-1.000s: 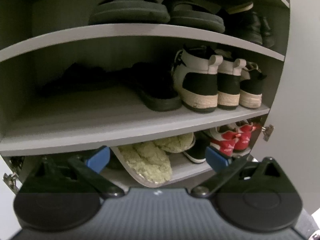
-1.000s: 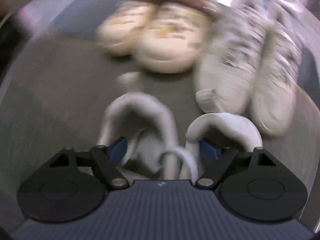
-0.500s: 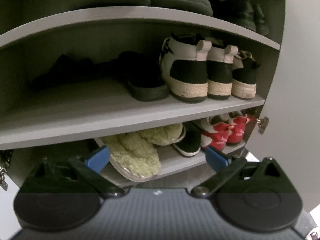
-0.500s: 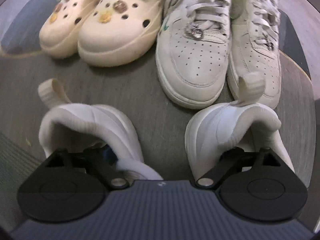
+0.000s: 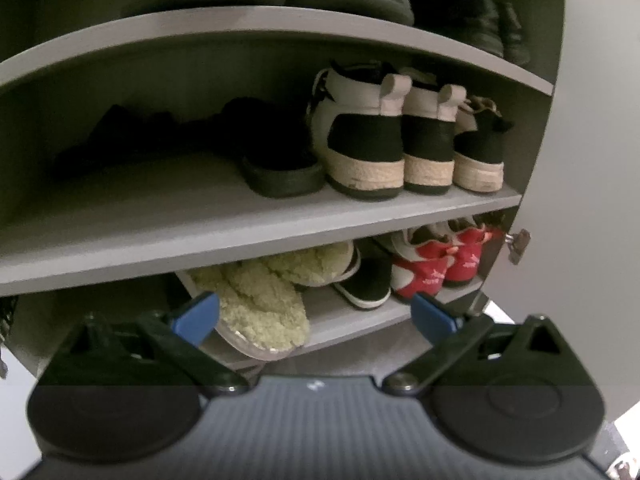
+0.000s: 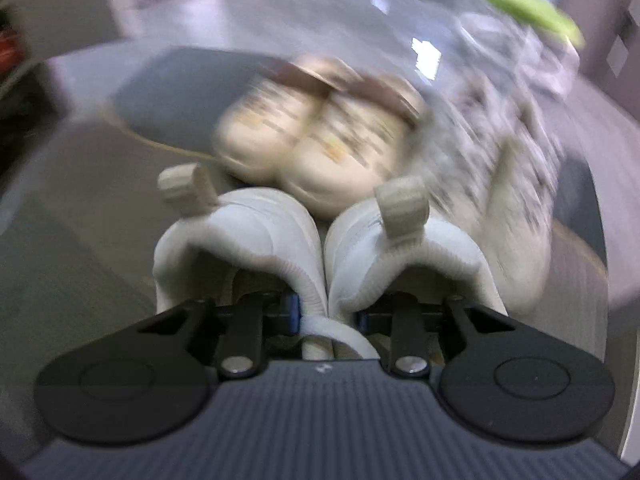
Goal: Organize scattered shoes
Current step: 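Close the right tool on the heel collars of both white sneakers, then lift the white sneakers with the right tool and carry them into the cabinet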
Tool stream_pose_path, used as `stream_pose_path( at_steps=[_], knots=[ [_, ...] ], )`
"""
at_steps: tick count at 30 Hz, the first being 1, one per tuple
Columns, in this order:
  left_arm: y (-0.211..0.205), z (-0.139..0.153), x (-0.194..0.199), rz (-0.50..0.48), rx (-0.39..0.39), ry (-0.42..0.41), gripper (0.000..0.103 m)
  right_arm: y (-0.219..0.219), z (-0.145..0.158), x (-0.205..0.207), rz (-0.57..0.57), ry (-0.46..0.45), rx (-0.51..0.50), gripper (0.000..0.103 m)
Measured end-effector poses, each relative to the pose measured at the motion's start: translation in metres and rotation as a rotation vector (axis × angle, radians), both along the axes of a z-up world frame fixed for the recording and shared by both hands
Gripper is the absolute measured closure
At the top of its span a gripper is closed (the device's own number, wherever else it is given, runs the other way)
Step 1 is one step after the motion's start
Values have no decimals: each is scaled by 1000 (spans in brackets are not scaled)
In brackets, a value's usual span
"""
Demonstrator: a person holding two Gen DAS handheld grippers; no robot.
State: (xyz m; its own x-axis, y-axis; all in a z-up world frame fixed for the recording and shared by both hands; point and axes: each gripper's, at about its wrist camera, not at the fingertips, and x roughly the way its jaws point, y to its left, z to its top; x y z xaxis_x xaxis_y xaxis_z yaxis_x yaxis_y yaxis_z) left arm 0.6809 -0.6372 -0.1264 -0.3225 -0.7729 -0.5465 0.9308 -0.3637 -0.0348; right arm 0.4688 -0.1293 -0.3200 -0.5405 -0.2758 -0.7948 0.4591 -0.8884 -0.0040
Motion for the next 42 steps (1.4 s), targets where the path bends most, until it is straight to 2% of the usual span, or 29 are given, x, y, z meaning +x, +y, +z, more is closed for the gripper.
stream_pose_path(
  at_steps=[2,4,5,8,13,18,23,26,28,29,34,40,42],
  knots=[
    [4,0,-1,4,-56,-10,0,-22,14,1,61,47,-39,74],
    [3,-4,-7,22,-101,-63,0,-47,23,-4,121,94,-76,74],
    [1,-6,-10,33,-100,-83,0,-63,26,-8,142,111,-104,74],
    [-2,-7,-9,40,-76,-61,0,-103,36,-17,195,159,-183,74],
    [2,1,0,59,-93,-65,0,-161,59,-20,314,223,-297,74],
    [8,10,11,79,-98,-50,0,-214,102,-9,514,301,-384,74],
    [16,20,20,108,-90,-17,0,-255,145,-9,647,321,-474,74],
    [25,32,28,127,-130,-9,0,-284,181,-8,756,360,-539,74],
    [29,40,33,153,-160,-11,0,-295,196,0,794,371,-569,74],
    [30,42,35,163,-167,-10,0,-309,215,8,842,384,-605,74],
    [43,58,56,224,-176,-4,0,-343,264,43,990,458,-692,74],
    [68,80,81,264,-158,8,0,-399,329,81,1140,416,-827,74],
    [75,88,87,276,-145,26,0,-408,341,95,1192,409,-852,74]
  ],
)
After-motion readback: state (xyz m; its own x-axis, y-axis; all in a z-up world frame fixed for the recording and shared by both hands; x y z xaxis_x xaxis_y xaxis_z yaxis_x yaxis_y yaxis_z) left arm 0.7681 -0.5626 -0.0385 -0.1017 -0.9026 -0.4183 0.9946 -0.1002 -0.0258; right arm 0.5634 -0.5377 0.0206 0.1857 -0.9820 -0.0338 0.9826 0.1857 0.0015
